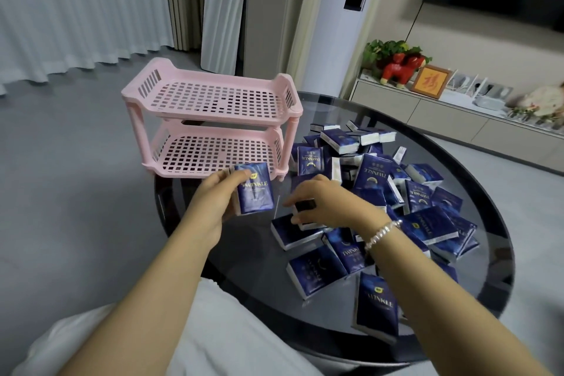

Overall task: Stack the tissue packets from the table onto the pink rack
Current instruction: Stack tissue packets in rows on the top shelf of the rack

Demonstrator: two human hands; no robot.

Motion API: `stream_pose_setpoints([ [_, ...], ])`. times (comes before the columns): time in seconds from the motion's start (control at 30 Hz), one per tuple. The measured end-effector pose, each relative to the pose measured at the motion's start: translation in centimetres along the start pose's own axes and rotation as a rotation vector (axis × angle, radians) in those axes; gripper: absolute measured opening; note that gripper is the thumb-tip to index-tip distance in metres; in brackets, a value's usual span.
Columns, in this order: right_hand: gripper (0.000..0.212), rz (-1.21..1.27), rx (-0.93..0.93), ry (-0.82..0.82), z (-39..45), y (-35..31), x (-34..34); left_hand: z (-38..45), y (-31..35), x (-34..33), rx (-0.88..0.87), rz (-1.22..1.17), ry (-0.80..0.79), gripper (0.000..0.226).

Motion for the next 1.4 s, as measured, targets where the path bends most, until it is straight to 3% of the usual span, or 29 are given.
stream_pose_setpoints([
  [0.13, 0.054, -0.188, 0.060, -0.142, 1.6, -0.5, -1.9, 0.0, 0.0, 0.6, 0.004, -0.020, 0.037, 0.002],
  [0.23, 0.056, -0.275, 0.071, -0.213, 2.6, -0.9, -3.6, 0.1, 0.3, 1.0, -0.009, -0.038, 0.048, 0.001],
  [0.57, 0.036, -0.029, 0.118, -0.065, 2.8, -1.7, -2.5, 0.2, 0.6, 1.2, -0.025, -0.070, 0.077, 0.002],
  [0.77, 0.041, 0.379, 0.013, 0.201, 2.5, -0.2, 0.1, 0.0, 1.0, 1.6, -0.054, -0.132, 0.102, 0.002],
  [0.93, 0.018, 0.526, -0.110, 0.466, 1.6, 1.2, 2.1, -0.1, 0.9, 1.7, -0.047, -0.172, 0.107, 0.010],
  [1.07, 0.019, 0.745, -0.266, 0.629, 0.1, 3.0, 2.7, -0.1, 0.7, 1.6, -0.037, -0.164, 0.097, 0.005],
  [1.27, 0.032, 1.102, -0.272, 0.578, 0.2, 2.5, 1.2, -0.3, 0.5, 1.1, -0.034, -0.124, 0.035, 0.015],
  [1.4, 0.007, 1.427, -0.302, 0.517, 0.9, 1.1, -0.5, -0.4, 0.2, 0.8, -0.015, -0.127, -0.002, 0.027],
])
Point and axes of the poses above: each hand's wrist, its own z-axis towards the middle knuckle, its own x-axis out of the back of the hand, y = z × x, the point moved 9 cm from there along z, towards the middle knuckle, and after that the axes turned 10 degrees about -z, right-handed, at the moved point
